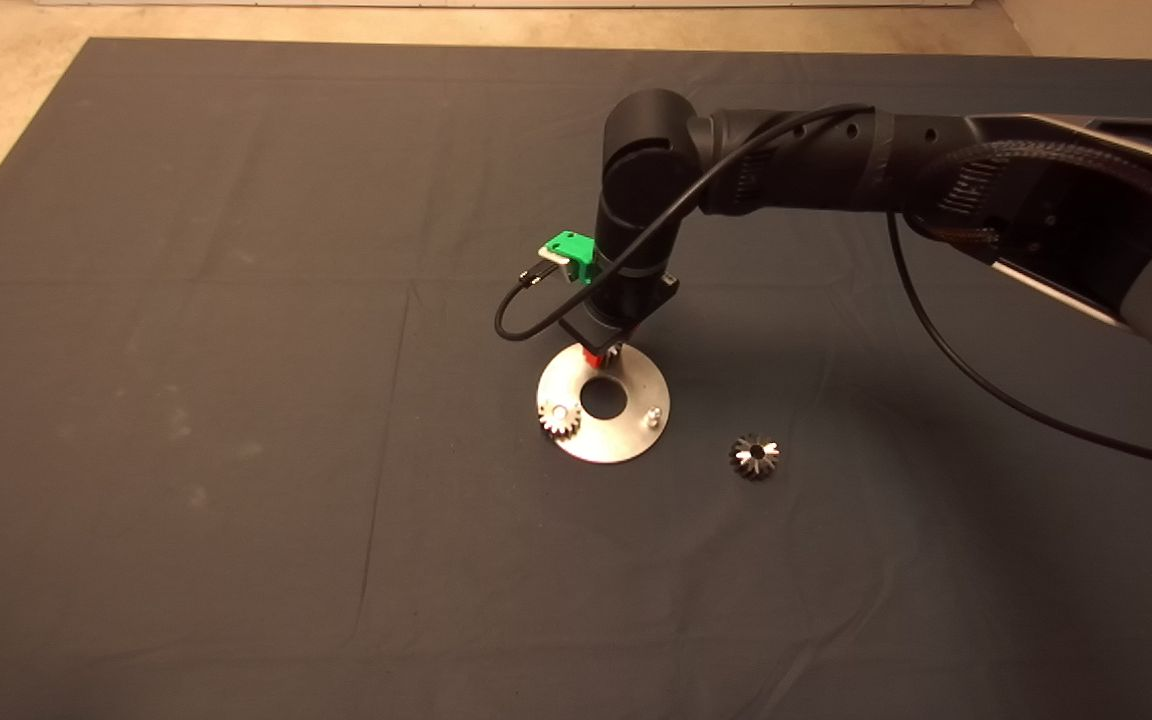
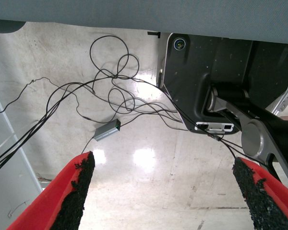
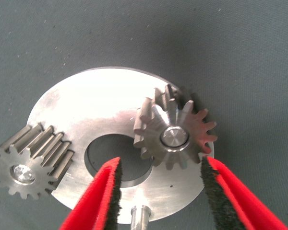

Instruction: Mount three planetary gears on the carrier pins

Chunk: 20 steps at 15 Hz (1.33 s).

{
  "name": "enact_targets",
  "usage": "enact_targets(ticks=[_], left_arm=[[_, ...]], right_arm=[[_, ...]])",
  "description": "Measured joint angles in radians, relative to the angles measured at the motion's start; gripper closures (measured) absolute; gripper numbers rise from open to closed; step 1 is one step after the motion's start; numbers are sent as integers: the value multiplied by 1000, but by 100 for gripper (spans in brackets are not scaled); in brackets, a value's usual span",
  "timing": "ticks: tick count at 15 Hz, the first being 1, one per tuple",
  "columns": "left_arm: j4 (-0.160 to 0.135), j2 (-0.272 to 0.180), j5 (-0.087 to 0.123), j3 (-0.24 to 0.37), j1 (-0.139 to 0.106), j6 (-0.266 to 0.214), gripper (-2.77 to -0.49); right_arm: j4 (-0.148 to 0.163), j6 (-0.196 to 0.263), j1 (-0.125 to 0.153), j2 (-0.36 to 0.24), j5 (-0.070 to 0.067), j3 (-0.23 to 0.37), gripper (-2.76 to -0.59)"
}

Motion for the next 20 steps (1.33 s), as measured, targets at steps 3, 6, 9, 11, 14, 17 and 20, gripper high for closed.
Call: enact_targets(ticks=[3,6,9,11,14,17,20], left_arm=[[0,0,0,0,0,0,-204],[0,0,0,0,0,0,-204],[-6,-1,0,0,0,0,-204],[-9,0,-1,1,0,0,-204],[-11,-1,1,1,0,0,-204],[-15,0,-1,1,0,1,-204],[-15,0,-1,1,0,8,-204]], right_arm=[[3,11,22,-30,-24,108,-130],[11,43,50,-108,-25,271,-144],[19,76,50,-265,-26,432,-158],[20,87,54,-336,-46,496,-168],[24,89,47,-379,-32,568,-178],[40,88,41,-435,-37,633,-189],[57,87,39,-439,-31,690,-202]])
